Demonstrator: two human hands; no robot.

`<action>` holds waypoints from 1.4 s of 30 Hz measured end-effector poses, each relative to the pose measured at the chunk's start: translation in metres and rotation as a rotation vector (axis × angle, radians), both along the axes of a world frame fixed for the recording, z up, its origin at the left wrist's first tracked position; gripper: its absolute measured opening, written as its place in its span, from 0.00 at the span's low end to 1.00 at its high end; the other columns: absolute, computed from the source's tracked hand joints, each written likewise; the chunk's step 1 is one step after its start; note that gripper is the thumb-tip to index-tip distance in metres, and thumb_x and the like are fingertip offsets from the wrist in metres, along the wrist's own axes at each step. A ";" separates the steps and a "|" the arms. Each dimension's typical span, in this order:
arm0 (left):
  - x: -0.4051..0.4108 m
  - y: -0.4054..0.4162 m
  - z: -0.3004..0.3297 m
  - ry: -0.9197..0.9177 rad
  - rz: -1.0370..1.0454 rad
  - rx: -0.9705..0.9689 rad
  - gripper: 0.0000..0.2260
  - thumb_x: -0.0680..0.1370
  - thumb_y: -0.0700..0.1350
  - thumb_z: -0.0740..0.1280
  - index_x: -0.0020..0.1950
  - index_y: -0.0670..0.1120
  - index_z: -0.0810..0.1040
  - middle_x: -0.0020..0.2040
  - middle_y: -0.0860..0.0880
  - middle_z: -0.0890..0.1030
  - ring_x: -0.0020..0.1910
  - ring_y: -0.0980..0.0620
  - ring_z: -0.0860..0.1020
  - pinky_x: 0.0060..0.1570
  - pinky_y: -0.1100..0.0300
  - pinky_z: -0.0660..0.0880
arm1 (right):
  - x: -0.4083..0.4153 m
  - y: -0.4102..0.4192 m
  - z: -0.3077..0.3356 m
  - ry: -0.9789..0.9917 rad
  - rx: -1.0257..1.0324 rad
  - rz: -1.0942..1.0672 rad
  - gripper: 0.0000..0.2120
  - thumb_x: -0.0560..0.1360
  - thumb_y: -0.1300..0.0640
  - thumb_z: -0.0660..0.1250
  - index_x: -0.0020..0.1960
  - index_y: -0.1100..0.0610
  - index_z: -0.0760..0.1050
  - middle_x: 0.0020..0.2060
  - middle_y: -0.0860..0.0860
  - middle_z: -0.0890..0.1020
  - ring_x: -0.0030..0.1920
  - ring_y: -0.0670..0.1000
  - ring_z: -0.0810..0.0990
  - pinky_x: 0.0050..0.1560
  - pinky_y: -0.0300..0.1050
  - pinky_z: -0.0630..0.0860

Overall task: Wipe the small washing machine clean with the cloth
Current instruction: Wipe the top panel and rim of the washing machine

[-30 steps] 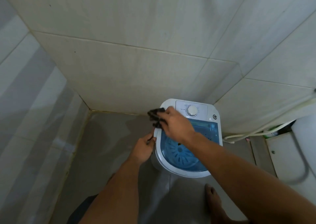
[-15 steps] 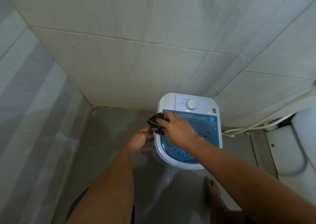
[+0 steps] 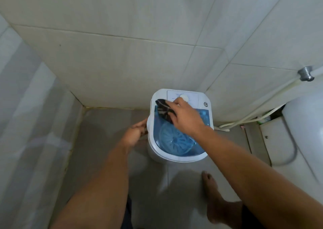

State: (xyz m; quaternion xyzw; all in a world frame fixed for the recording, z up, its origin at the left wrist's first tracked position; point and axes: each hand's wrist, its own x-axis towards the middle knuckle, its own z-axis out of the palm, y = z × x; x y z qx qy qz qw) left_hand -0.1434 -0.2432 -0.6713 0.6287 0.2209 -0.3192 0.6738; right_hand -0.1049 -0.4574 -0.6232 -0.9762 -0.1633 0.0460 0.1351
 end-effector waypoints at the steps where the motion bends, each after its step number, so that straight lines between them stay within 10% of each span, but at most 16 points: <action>1: 0.000 0.000 -0.001 0.005 -0.014 0.011 0.28 0.80 0.32 0.54 0.73 0.57 0.76 0.65 0.51 0.83 0.65 0.50 0.80 0.46 0.58 0.79 | 0.009 -0.006 -0.009 -0.004 -0.030 -0.120 0.22 0.81 0.53 0.62 0.75 0.49 0.69 0.59 0.55 0.74 0.56 0.61 0.76 0.47 0.55 0.79; 13: 0.001 -0.005 0.003 -0.023 -0.036 0.099 0.24 0.82 0.37 0.58 0.71 0.60 0.76 0.60 0.52 0.85 0.62 0.52 0.81 0.50 0.57 0.78 | -0.075 -0.035 -0.031 0.039 0.064 0.424 0.23 0.78 0.52 0.66 0.72 0.50 0.72 0.58 0.53 0.75 0.55 0.55 0.77 0.51 0.51 0.78; 21: -0.005 -0.010 0.008 -0.052 -0.010 0.091 0.23 0.83 0.37 0.59 0.74 0.58 0.74 0.63 0.51 0.83 0.57 0.56 0.82 0.47 0.59 0.79 | -0.029 -0.076 -0.039 -0.022 0.047 -0.436 0.20 0.80 0.54 0.63 0.72 0.52 0.72 0.58 0.56 0.74 0.53 0.62 0.79 0.49 0.56 0.80; 28: -0.003 -0.011 0.010 -0.029 -0.028 0.113 0.23 0.83 0.37 0.59 0.73 0.58 0.74 0.64 0.50 0.83 0.65 0.51 0.79 0.47 0.59 0.78 | -0.088 -0.042 -0.036 0.055 0.067 0.172 0.22 0.79 0.52 0.65 0.72 0.50 0.72 0.58 0.53 0.75 0.54 0.57 0.78 0.50 0.53 0.79; 35: -0.004 -0.014 0.006 -0.037 -0.017 0.127 0.24 0.83 0.37 0.57 0.74 0.57 0.74 0.64 0.50 0.83 0.57 0.54 0.81 0.47 0.59 0.78 | -0.036 -0.111 -0.037 -0.042 0.198 -0.581 0.21 0.80 0.54 0.64 0.72 0.51 0.73 0.56 0.55 0.75 0.52 0.60 0.80 0.52 0.55 0.80; 42: -0.001 -0.010 0.006 -0.012 -0.022 0.126 0.25 0.81 0.36 0.58 0.73 0.59 0.75 0.64 0.51 0.84 0.61 0.53 0.81 0.46 0.60 0.80 | -0.095 -0.074 -0.060 -0.107 0.176 -0.363 0.20 0.77 0.54 0.67 0.69 0.53 0.76 0.54 0.53 0.76 0.50 0.57 0.79 0.50 0.53 0.81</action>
